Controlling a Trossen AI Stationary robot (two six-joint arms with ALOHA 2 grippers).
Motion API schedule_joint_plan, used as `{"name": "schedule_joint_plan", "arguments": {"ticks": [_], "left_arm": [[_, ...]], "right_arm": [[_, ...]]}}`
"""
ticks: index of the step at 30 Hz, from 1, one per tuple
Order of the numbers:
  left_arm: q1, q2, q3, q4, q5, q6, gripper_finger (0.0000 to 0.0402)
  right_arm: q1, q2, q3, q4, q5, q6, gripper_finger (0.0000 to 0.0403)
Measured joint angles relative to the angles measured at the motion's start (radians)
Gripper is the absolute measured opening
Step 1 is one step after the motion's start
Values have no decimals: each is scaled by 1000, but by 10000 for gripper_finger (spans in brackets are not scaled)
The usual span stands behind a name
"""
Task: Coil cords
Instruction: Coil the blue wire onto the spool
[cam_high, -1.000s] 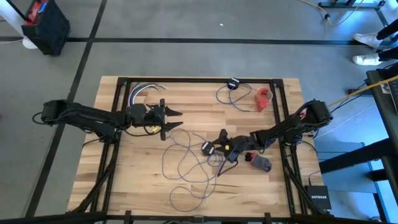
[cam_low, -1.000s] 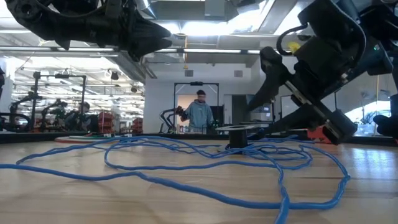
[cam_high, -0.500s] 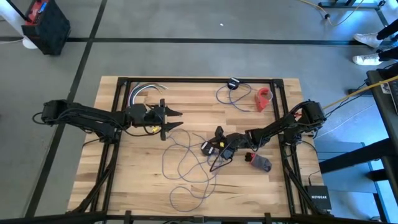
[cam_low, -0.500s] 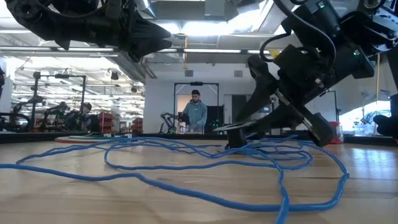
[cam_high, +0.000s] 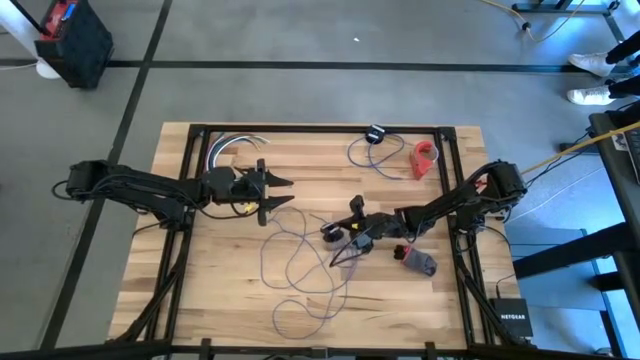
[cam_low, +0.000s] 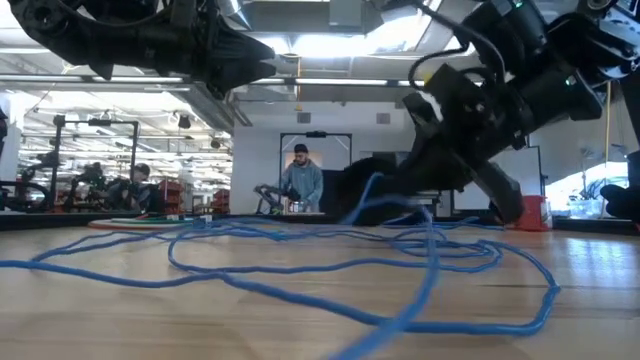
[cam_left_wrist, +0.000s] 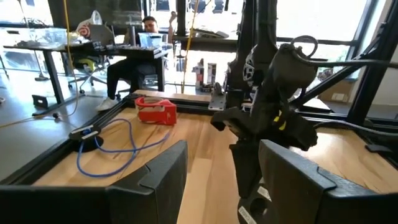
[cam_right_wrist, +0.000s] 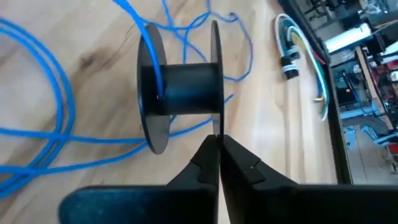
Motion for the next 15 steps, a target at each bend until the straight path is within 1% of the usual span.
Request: {"name": "schedule_joint_plan", "arguments": {"ticks": [4,6,9,13,15], "left_arm": [[0,0,2,25,-10,-33,192],[-1,1,15,30,-48,-67,192],[-1,1,45,38,-105,-77,192],[-17,30,72,30,-120,-76,191],[-38,58,92,29,-119,-58,192]], "right_arm": [[0,-82,0,-15,51,61,12],[-2,-137,0,-54,82,72,8],[-2,-220,0,-96,114,100,5],[-9,-303,0,-132,111,179,8],[-27,-326,0,-151,82,238,7]]}}
